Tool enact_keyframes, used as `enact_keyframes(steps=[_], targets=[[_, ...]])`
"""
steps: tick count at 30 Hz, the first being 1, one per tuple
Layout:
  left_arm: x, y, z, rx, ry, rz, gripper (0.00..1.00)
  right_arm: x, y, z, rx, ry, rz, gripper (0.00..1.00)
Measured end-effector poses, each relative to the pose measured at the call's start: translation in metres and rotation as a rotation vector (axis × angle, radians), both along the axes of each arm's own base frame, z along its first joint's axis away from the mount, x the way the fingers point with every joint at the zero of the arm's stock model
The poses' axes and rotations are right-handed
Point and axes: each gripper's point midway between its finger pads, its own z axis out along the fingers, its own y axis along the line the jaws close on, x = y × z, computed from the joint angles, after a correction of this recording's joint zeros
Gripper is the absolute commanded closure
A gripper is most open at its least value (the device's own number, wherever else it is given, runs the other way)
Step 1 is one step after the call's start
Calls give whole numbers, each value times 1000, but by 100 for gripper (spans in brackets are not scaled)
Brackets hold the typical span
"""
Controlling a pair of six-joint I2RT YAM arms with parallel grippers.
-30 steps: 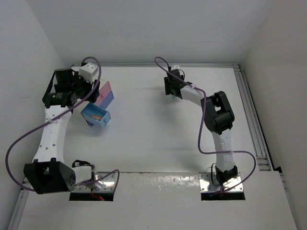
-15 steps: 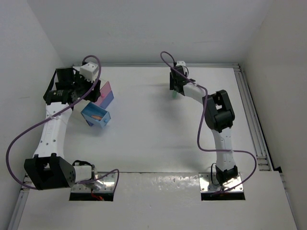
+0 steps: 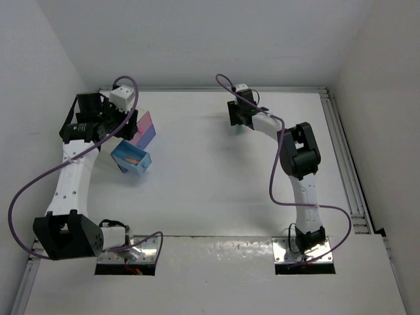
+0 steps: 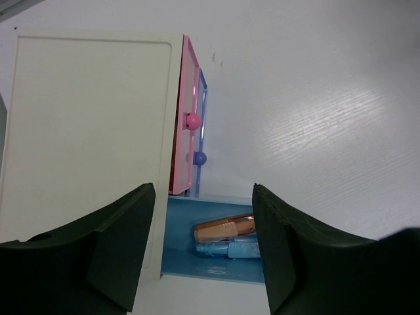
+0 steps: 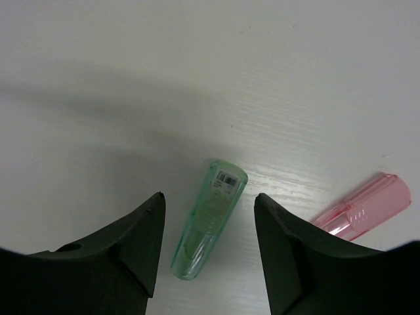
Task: Sort the stationery into containers
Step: Pick up the stationery from the center of the board.
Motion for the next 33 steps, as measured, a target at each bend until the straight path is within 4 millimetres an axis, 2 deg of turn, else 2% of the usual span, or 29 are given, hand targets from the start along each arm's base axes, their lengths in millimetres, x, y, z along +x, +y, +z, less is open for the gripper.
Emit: enact_keyframes(steps=[5,9,13,22,27,33], targets=[[0,0,0,0,0,0,33,-5,1,-6,-10,44,12,39],[1,0,-1,-3,3,-2,33,-7,3,1,21,71,-23,36],[1,-1,-1,-7,4,-4,33,-9,9,12,107,98,-91,33],[0,-1,-1,-11,6,-1,33,-19,28,14,343,187,-196,33],[0,-1,-1,-12,6,-1,33,-18,24,13,361,187,-263,38],[1,-2,-2,-20,11,5,33,-20,12,7,332,188,-338,39]])
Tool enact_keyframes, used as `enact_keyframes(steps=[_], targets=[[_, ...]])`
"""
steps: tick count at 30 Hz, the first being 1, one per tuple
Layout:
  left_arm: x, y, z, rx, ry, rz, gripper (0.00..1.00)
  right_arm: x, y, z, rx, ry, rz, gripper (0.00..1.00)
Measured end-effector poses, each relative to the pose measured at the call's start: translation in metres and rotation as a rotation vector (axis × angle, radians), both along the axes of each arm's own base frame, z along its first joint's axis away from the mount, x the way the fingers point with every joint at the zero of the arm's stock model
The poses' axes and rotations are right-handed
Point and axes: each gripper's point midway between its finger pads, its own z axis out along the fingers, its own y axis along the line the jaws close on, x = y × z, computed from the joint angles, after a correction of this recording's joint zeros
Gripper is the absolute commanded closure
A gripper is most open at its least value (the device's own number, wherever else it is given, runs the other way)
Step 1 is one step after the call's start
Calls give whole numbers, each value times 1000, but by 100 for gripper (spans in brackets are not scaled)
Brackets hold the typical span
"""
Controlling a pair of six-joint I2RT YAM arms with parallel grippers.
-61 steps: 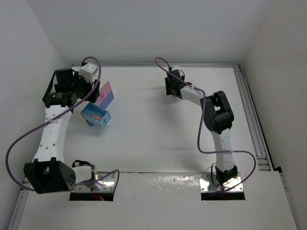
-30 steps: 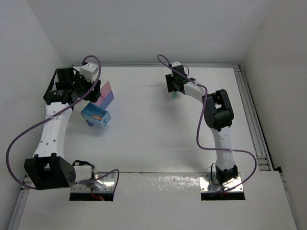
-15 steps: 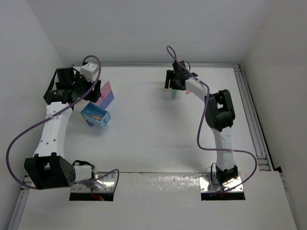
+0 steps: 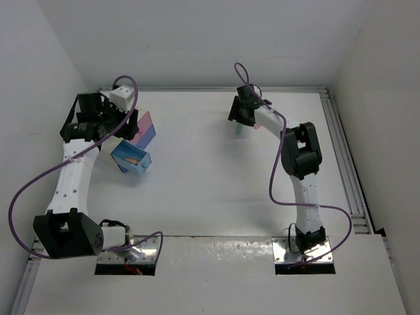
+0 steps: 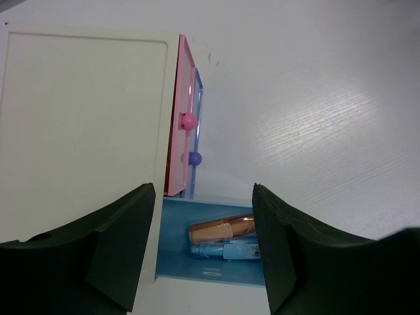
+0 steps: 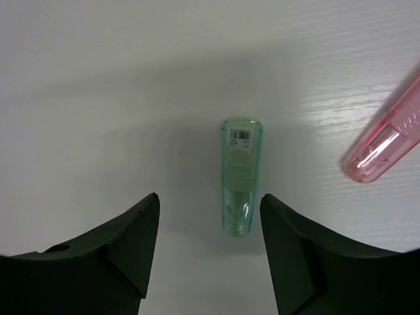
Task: Sort the stationery into containers
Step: Pick up the stationery from the center of the board.
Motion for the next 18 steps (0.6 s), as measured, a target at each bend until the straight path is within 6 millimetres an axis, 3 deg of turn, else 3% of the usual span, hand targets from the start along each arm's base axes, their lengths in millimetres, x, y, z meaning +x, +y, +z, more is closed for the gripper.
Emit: enact_keyframes(steps=[5,11,14,15,18], targets=[[1,0,-2,-3,6,2,33,-1,-8,-10,-35,16,-34,41],[0,0,-2,-5,8,2,33,-15,-25,-39,-123,77,-67,45],[0,-1,-2,-9,11,1,33,-15,-29,-41,-150,75,-67,48],[0,-1,-3,-10,13,0,33,-15,-30,-42,-154,76,-66,50],[0,-1,-4,-12,18,-1,33,-16,-30,-42,-167,75,-54,70]])
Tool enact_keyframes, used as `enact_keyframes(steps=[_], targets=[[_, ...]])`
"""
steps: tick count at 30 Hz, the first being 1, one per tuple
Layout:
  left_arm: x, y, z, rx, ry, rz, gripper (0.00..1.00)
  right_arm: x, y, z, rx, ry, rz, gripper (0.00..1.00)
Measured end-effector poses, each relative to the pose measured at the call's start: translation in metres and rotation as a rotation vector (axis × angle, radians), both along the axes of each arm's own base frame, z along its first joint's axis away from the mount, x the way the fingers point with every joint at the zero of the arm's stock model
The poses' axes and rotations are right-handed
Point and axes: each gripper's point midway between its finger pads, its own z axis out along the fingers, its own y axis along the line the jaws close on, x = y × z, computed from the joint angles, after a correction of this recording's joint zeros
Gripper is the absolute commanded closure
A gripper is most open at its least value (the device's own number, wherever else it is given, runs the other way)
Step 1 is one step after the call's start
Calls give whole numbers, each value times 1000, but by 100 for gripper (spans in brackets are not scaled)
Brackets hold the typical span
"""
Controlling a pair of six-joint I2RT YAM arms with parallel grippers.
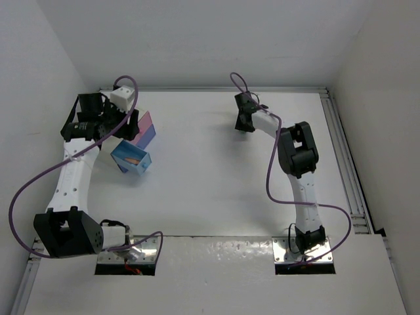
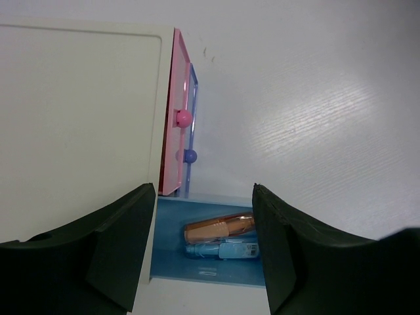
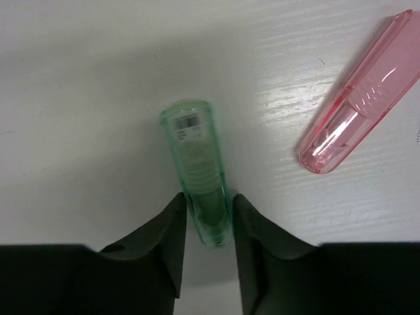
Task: Sort the stationery into containers
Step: Pick up the stationery from the center of the board.
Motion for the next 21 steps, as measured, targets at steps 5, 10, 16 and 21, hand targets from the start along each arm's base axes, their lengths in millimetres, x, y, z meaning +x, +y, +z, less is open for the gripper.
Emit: enact_keyframes(steps=[5,10,16,21], targets=[[2,0,-6,-6,20,3,33,0,1,-1,-8,0,25,96],[2,-3,-6,-31,23,-1,32,-9,5,1,7,2,92,100],[-4,-31,8,-233,17,-100,28,-79,35,28,100,-15,385,100],[-27,-77,22,-471,6,-257,25,-95,118,140,229,-323,688,100]])
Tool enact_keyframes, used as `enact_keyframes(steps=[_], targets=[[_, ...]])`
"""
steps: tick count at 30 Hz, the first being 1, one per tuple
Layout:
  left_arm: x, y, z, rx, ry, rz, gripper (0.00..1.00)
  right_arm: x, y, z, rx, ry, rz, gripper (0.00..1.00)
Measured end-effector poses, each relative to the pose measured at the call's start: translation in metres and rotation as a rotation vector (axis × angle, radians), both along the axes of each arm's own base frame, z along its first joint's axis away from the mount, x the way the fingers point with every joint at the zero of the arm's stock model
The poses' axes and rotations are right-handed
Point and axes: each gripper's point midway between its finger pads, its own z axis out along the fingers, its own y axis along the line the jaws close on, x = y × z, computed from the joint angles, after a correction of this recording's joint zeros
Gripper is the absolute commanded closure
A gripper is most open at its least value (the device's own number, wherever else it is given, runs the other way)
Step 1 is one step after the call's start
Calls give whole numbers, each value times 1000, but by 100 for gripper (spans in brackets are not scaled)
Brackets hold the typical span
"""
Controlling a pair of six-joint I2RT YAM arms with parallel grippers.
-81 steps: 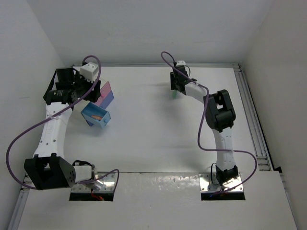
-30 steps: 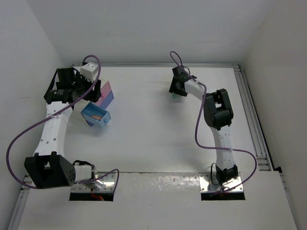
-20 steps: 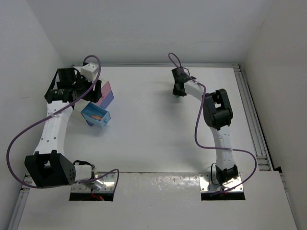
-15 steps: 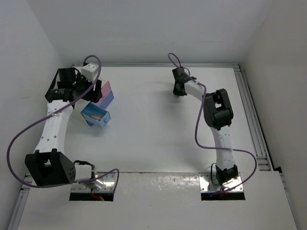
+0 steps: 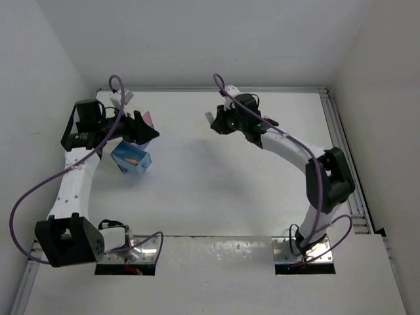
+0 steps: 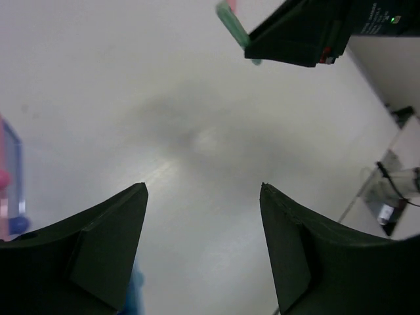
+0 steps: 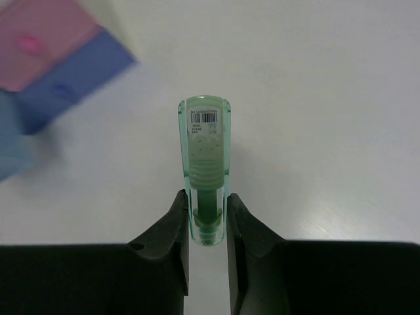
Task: Sort the stationery into containers
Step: Pick up the stationery from the center of the board, then place the stationery in the drawer.
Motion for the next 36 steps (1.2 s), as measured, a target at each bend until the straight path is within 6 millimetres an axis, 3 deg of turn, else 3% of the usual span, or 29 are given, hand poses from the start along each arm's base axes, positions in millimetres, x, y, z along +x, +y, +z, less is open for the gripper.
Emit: enact_keyframes(steps=[4,8,16,28,32,36], targets=[[-22,-29,0,-144,46,-82,24,-37,61,84,126,-206,202,100],[-31,-47,9,-225,59,-130,23,-73,104,113,177,-264,339,100],[-34,-55,39,-294,6,-138,25,-90,134,118,185,-273,411,100],[-25,-61,24,-342,70,-71,32,-112,151,114,169,-278,475,100],[-19,-62,25,-353,60,-51,41,-118,155,114,171,-278,493,100],[-17,-61,22,-366,60,-36,61,-124,160,115,171,-281,509,100]])
